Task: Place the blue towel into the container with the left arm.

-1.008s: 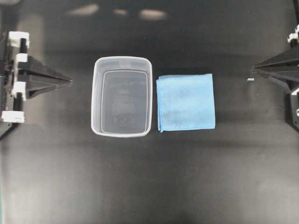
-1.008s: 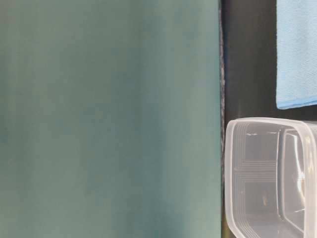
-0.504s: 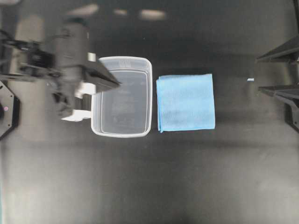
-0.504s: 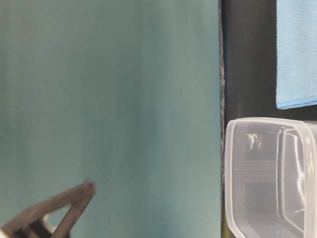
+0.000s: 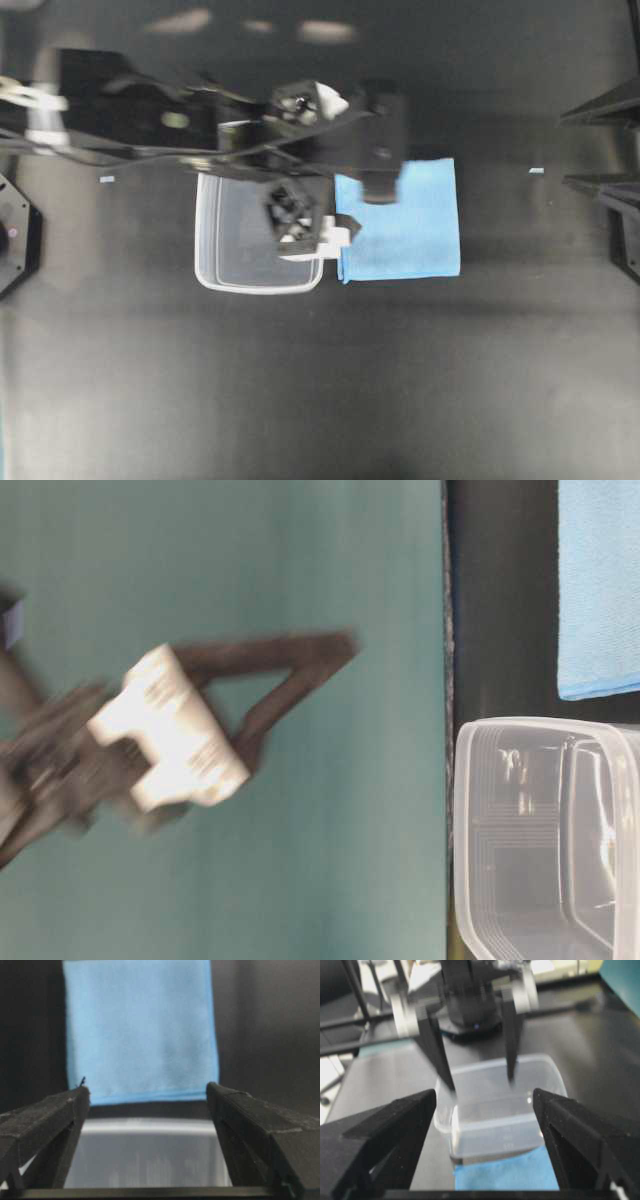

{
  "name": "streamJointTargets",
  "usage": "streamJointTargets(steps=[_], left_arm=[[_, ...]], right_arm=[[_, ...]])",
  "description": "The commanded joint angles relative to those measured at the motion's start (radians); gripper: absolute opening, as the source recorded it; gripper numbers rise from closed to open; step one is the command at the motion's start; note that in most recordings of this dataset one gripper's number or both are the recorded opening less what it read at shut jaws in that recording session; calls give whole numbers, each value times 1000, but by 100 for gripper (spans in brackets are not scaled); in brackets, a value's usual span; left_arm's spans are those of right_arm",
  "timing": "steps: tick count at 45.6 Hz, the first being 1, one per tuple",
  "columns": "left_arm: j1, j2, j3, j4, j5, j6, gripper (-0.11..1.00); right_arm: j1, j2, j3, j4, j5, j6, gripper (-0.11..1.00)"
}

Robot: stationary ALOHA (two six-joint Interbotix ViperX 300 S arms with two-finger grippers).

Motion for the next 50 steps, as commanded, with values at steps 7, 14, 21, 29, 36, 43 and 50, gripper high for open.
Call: streamJointTargets(steps=[7,14,21,29,36,43,50], left_arm=[[5,195,-141,3,-2,-2,90],[15,296,-190,3,-6,-2,90],[21,357,-192,3,-12,-2,90],[21,403,-192,3,-15,-2,90],[18,419,-192,3,-20,-5,89],[12,417,-187,3,-32,-2,77],[3,411,-190,3,-29,3,36]], right_arm=[[0,3,-8,3,-31,0,76],[0,-5,-8,3,-40,0,76],[0,-8,-6,3,-44,0,76],[0,-9,-3,3,-44,0,76],[0,-8,-2,3,-44,2,76],[2,-8,-2,3,-46,2,76],[2,-12,-3,3,-46,2,76]])
